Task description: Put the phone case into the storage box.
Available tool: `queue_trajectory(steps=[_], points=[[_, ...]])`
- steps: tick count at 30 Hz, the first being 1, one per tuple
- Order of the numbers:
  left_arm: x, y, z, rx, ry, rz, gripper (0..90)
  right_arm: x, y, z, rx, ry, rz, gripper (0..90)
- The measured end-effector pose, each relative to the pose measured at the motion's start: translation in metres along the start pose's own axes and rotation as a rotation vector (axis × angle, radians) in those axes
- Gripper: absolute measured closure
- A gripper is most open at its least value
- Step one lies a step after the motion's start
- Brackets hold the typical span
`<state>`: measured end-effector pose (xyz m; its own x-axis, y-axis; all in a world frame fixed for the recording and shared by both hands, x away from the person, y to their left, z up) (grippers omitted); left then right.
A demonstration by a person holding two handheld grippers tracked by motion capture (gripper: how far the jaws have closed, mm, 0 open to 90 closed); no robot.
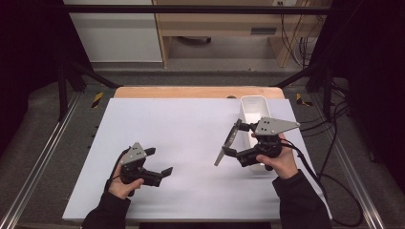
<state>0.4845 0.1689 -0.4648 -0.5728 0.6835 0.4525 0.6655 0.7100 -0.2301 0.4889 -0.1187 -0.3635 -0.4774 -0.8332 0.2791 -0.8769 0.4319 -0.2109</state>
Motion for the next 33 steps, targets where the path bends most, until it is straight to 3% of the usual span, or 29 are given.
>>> queue_trajectory(steps=[4, 14, 33], points=[[0.006, 0.01, 0.0, 0.011, -0.026, -0.032, 0.9, 0.003, -0.005, -0.003, -0.012, -0.007, 0.032, 11.6], [0.019, 0.026, 0.001, 0.038, -0.063, -0.057, 0.3, 0.012, -0.021, -0.013, -0.028, -0.011, 0.122, 11.6], [0.026, 0.038, 0.003, 0.032, -0.077, -0.086, 0.2, 0.018, -0.051, -0.032, -0.046, 0.003, 0.26, 11.6]])
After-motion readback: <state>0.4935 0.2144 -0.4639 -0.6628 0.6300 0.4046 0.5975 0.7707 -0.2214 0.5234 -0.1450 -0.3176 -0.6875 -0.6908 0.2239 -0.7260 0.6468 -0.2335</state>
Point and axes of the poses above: each handheld gripper's, and its own axes: x roughly backward along the jaws, z roughly out of its underside, y roughly to its left, the point moved 7 cm from there along -x, roughly forward along the jaws, and after that the axes turned 12 degrees about x, right-handed, at the moved point
